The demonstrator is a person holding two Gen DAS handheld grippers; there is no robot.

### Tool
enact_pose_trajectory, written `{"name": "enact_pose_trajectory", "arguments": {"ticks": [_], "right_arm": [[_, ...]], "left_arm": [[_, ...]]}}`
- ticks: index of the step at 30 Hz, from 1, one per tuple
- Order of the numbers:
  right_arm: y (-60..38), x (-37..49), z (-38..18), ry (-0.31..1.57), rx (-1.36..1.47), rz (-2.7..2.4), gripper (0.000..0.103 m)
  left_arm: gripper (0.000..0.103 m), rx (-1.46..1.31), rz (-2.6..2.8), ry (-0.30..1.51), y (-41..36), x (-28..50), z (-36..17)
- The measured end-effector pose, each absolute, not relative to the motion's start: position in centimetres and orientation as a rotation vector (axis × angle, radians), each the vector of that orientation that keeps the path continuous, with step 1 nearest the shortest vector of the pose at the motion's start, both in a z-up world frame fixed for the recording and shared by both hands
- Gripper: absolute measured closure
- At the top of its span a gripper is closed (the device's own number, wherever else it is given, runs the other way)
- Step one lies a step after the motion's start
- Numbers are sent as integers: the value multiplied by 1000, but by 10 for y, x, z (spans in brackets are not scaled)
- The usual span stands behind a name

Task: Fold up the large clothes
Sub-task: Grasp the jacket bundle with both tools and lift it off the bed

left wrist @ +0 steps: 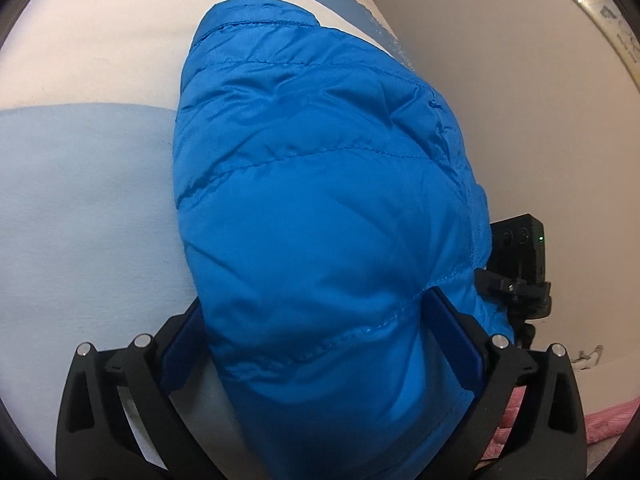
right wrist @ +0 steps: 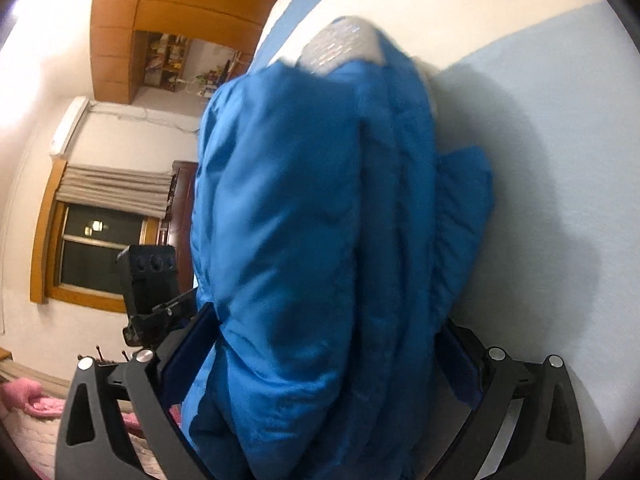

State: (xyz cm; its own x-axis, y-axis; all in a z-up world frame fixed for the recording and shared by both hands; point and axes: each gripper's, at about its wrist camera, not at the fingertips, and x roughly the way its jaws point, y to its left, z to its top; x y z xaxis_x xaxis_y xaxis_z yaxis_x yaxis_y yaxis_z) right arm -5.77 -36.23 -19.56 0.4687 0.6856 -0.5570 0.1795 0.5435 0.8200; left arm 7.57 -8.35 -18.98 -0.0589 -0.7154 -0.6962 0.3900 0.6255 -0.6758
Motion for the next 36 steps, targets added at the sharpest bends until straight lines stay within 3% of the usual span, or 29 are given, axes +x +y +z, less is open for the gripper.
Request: {"name": "enact_pose_trajectory", "arguments": {"ticks": [4, 11, 18, 27, 36], "right_arm": [[-360, -53, -191, 1040, 984, 397, 18], [-363, -58, -191, 1022, 1004, 399, 23], [-360, -62, -168, 997, 983, 395, 36], [-354, -47, -119, 931, 877, 416, 37], [-340, 34, -88, 893, 767, 472, 37]], "left_arm": [[11, -306, -944, 1329, -78, 71, -188], [15, -302, -963, 1315, -67, 68, -186], [26, -306, -983, 1275, -59, 65, -163], [27, -320, -1025, 1173, -41, 73, -120], [27, -318, -987, 1056, -17, 126, -96]]}}
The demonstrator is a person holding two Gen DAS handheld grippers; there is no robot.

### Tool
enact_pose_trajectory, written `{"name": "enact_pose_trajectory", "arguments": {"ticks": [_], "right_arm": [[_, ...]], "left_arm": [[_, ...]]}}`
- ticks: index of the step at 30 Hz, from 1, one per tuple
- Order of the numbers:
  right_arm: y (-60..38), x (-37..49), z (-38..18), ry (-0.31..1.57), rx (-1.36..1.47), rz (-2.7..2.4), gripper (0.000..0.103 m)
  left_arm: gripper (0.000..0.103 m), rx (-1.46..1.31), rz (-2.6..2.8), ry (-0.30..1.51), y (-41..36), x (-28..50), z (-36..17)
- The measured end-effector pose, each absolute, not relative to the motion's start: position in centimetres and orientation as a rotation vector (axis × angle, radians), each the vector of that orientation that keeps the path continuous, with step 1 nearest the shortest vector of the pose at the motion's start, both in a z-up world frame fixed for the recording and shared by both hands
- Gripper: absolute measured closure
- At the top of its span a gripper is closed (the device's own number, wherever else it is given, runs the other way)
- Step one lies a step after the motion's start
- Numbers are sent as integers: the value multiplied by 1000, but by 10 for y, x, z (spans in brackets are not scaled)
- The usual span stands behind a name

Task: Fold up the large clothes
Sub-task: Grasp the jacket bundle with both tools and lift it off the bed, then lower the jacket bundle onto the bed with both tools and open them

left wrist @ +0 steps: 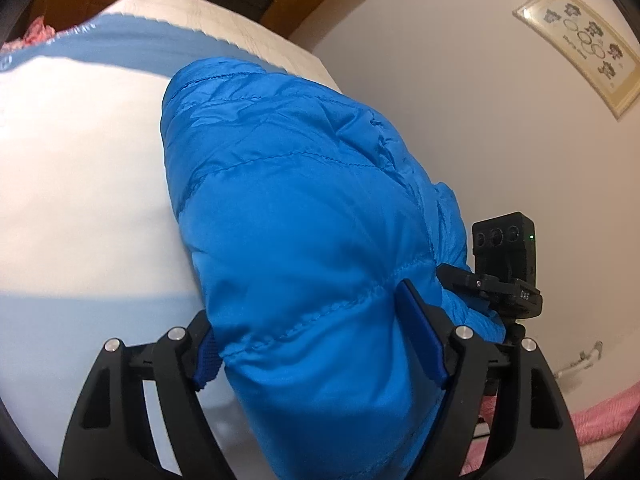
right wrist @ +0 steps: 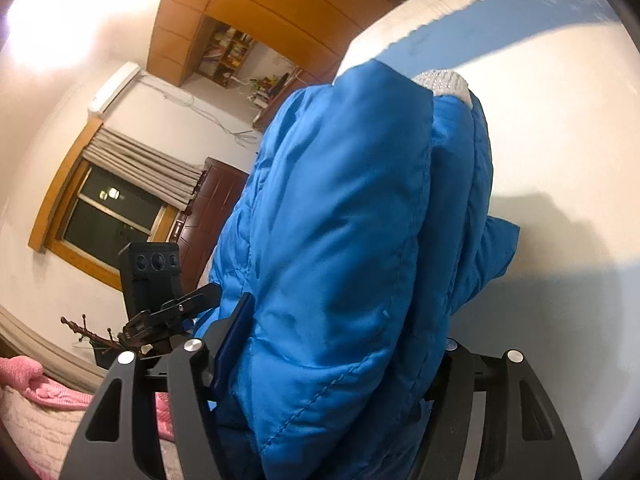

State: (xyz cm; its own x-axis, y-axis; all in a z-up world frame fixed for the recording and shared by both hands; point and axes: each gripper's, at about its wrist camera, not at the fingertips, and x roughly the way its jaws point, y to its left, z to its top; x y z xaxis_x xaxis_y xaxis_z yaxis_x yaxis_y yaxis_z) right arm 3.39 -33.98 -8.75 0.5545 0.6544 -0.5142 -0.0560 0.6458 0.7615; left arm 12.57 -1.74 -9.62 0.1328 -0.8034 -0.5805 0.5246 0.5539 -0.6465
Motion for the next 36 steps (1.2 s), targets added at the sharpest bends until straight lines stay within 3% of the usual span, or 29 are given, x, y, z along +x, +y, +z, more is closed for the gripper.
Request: {"name": "enact_pose_trajectory", "arguments": {"ticks": [16, 23, 27, 36], "right_arm": [[-324, 182, -147, 1002, 764, 508, 37], [-326, 176, -170, 1036, 801, 476, 27], [-326, 169, -149, 1046, 741, 420, 22], [-330, 101, -117, 1027, 648, 328, 21]], "left_arm": [[26, -359, -821, 1077, 9, 242, -154], [21, -347, -780, 1121, 13, 243, -180], [20, -300, -736, 1119, -2, 255, -165], [19, -193, -661, 1087, 16, 201, -140]]}}
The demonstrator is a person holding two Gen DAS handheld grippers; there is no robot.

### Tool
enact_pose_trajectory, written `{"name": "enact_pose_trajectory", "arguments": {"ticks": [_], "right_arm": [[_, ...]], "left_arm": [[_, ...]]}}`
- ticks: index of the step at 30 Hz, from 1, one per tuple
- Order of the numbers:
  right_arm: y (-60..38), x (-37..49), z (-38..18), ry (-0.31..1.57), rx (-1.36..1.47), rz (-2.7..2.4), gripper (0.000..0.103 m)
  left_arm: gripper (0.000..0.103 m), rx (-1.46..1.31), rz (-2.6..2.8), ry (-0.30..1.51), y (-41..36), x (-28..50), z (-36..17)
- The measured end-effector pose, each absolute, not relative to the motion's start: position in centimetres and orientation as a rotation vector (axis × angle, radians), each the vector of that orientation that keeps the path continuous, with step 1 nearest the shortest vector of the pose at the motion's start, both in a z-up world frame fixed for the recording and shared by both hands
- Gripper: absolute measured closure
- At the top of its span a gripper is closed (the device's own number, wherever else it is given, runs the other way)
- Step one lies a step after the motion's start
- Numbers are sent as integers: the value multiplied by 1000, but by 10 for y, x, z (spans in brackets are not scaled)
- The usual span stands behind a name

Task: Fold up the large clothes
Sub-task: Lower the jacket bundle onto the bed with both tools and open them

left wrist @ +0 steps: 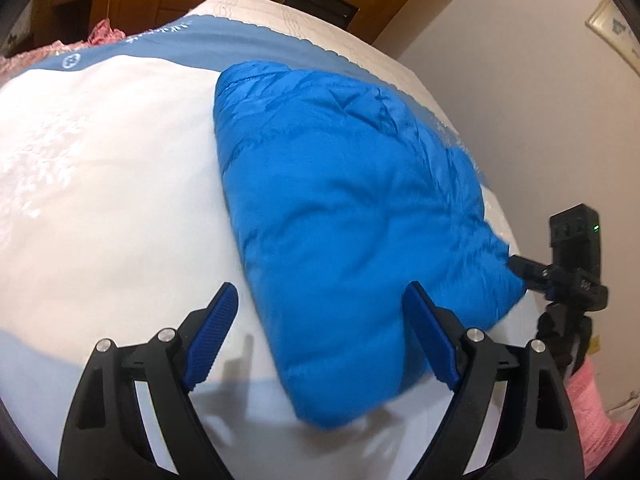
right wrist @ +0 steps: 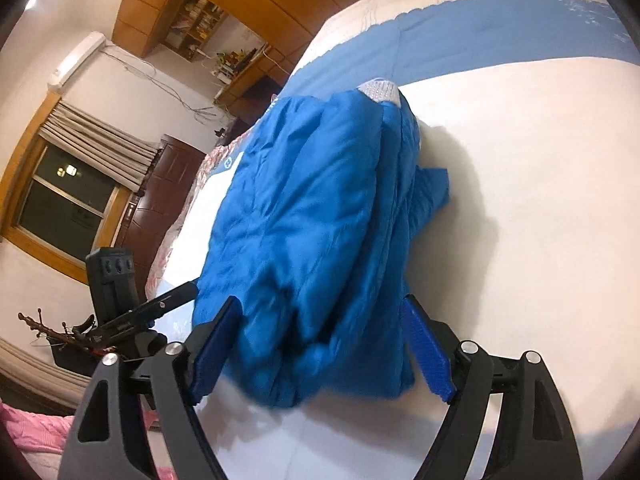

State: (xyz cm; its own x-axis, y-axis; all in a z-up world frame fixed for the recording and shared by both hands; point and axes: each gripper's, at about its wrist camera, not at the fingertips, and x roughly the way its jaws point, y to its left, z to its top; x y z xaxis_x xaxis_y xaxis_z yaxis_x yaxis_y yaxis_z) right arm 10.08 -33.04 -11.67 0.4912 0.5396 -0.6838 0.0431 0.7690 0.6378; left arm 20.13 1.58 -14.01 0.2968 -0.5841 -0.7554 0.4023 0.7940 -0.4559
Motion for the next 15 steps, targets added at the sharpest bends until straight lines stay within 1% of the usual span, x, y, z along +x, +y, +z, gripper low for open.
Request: {"name": "enact_pose_trajectory", "arguments": {"ticks": [5, 8, 12, 14, 15], "right_arm": [[-327, 98, -146, 1111, 637, 244, 21], [-326, 101, -156, 1133, 650, 215, 21], [-319, 94, -134, 1123, 590, 173, 21], [-312, 88, -112, 1125, 517, 136, 19], [-308, 85, -104, 1123, 492, 124, 15]], "left_arm": [[16, -151, -631, 1116, 16, 190, -163], [16, -155, -608, 1128, 17, 190, -168], [17, -92, -533, 1127, 16, 182, -150], [16, -61, -503, 1135, 16, 175, -138], [16, -57, -493, 1140, 17, 172, -134]]}}
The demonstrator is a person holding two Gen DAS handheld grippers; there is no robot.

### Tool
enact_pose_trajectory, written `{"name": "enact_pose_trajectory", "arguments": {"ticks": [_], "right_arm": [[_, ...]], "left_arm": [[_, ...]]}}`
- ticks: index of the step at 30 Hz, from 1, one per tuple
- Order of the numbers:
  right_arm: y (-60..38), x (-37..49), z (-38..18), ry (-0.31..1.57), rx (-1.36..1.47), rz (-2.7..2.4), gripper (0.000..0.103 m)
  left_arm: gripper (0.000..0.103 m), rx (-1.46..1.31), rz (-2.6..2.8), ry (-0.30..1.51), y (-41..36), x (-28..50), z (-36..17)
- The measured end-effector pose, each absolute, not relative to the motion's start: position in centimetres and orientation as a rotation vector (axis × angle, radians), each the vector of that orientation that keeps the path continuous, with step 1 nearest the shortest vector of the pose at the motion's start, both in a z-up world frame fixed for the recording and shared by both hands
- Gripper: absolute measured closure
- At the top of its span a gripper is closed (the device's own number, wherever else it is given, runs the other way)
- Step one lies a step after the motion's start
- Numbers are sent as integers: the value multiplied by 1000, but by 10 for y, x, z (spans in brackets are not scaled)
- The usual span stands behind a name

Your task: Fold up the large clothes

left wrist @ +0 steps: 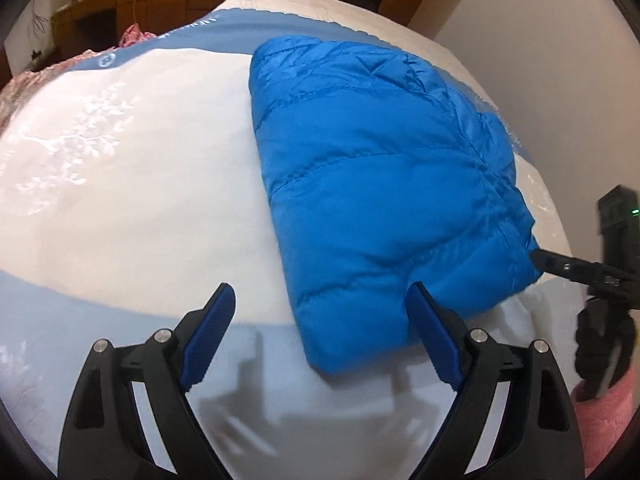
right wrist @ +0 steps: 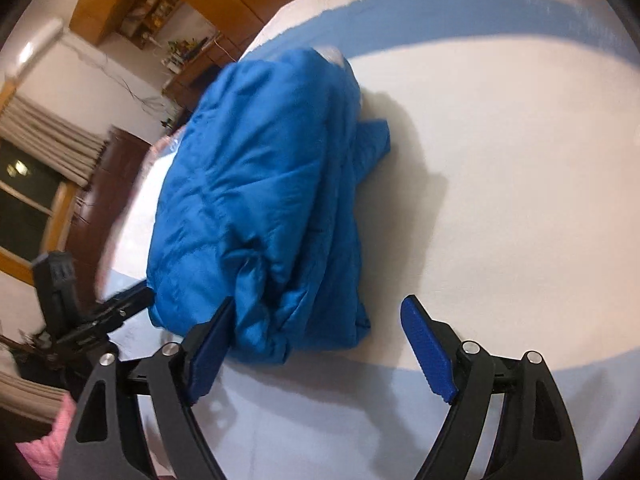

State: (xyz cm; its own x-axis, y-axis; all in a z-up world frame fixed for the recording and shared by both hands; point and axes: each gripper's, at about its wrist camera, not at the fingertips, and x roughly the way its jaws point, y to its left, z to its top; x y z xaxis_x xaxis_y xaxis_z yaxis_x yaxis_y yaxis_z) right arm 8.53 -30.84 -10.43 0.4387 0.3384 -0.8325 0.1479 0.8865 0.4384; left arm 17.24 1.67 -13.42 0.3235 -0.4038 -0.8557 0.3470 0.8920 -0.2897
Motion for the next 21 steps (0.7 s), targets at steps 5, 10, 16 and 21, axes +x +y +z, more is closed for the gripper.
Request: {"name": "enact_pose_trajectory", "arguments": {"ticks": [5, 10, 16, 21], "right_arm": [[-289, 65, -73, 1109, 393, 62, 5], [-267, 51, -53, 1114, 317, 6, 4], [-251, 35, -33, 1126, 281, -9, 4], [-244, 22, -19, 1136, 257, -50, 4]], "left_arm": [[14, -75, -430, 1146, 21, 155, -105], [11, -13, -380, 1121, 21, 127, -86], [8, 26, -324, 1076, 19, 104, -61], [8, 57, -276, 1063, 20, 85, -39]]}}
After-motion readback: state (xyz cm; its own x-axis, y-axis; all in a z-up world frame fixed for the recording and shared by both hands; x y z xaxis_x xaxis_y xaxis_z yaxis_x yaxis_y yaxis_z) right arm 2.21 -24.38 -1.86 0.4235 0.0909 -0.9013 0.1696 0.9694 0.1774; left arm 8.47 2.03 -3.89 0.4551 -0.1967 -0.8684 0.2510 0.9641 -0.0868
